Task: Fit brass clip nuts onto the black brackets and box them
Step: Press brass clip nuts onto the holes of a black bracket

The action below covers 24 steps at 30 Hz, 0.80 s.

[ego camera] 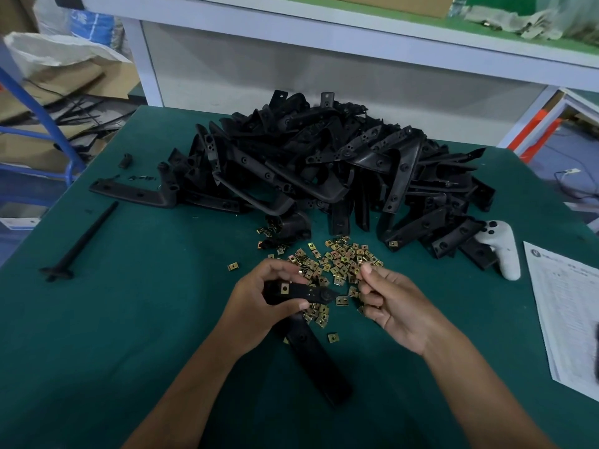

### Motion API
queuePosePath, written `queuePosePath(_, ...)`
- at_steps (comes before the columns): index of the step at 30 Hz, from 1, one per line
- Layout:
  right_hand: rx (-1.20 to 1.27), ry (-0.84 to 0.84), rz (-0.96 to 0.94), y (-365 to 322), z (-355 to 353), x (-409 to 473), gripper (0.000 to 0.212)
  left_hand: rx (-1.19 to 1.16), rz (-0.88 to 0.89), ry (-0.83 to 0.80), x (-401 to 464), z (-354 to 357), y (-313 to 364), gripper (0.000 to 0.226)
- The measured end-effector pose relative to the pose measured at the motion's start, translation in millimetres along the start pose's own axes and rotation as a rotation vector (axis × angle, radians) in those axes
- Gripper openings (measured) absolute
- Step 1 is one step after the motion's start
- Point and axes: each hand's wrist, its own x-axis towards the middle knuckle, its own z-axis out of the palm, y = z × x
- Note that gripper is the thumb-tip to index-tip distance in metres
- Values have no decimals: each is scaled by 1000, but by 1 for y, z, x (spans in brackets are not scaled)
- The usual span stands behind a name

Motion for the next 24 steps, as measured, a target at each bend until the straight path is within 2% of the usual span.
queuePosePath(3, -122, 50, -51, 2, 5, 1, 28, 16, -2, 10, 0, 1, 2, 45)
queuePosePath(6, -118, 49, -52, 4, 8, 3, 32, 26, -1, 16, 0, 1, 4, 45)
queuePosePath(12, -220, 4, -59, 2, 11, 2, 21, 23, -4, 10, 0, 0, 4, 47)
queuePosePath(21, -195, 31, -20, 5, 15, 7, 6, 14, 6, 2, 0, 0, 1, 48)
queuePosePath(24, -212, 22, -38, 5, 17, 9, 9, -4, 6, 9, 0, 1, 1, 47)
